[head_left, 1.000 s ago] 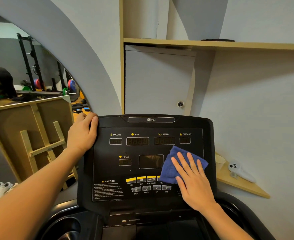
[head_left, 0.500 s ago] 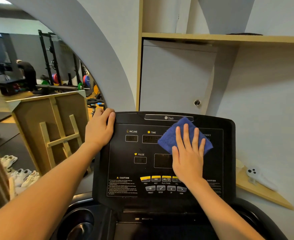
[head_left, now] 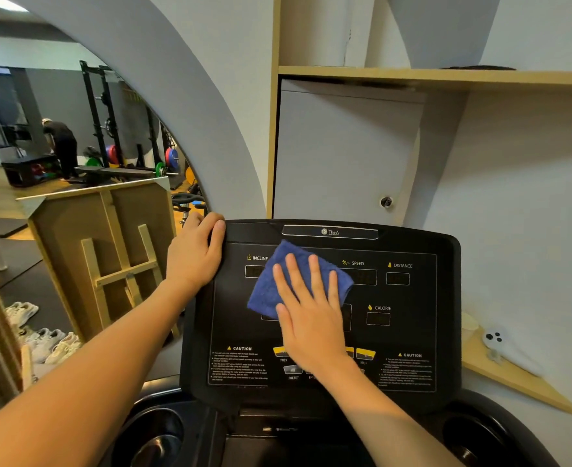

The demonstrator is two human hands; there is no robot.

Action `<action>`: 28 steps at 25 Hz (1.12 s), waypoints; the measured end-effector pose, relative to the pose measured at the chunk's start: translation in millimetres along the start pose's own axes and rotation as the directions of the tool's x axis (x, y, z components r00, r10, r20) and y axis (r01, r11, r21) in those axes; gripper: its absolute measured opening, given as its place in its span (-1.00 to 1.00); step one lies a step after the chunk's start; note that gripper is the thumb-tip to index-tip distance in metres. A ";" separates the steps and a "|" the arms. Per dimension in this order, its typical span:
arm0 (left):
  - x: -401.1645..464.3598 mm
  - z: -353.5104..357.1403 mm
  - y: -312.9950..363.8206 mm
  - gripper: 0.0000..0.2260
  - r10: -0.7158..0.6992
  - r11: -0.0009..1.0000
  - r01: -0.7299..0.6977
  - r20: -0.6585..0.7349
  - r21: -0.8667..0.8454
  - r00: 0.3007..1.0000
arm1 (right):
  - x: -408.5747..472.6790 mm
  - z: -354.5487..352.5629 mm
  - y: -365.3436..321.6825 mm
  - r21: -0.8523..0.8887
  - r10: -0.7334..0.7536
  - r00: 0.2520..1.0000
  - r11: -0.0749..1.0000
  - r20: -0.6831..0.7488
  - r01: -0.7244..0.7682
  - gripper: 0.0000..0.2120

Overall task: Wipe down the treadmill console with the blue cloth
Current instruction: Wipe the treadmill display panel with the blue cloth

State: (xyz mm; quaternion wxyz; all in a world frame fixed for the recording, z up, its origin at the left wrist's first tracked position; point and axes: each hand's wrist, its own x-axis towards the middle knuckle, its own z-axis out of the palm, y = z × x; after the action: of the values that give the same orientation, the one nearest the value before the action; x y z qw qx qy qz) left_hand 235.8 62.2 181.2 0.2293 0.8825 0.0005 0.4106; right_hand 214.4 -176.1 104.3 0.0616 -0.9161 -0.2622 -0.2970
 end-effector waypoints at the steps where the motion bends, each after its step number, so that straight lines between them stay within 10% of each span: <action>1: 0.0 -0.1 -0.2 -0.69 -0.001 1.000 0.001 0.001 0.000 1.000 | -5.0 2.2 -2.9 -0.004 -0.036 0.999 0.999 0.022 0.036 -0.42; 12: 0.1 -1.1 0.0 -0.65 -0.005 1.000 0.006 0.022 -0.013 1.000 | -79.3 17.7 22.7 -0.026 -0.186 0.971 0.981 0.149 0.192 -0.42; 28: -133.4 1.2 -11.1 -0.44 -0.162 0.894 0.233 0.207 -0.384 0.965 | -78.2 4.7 81.6 -0.018 0.065 0.998 0.998 0.010 -0.064 -0.44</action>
State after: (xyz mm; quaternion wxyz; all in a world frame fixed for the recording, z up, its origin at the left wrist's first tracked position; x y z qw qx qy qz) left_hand 150.3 46.5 79.4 0.4468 0.8428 -0.0141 0.2997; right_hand 205.4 -279.4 58.9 0.0617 -0.9262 -0.2301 -0.2924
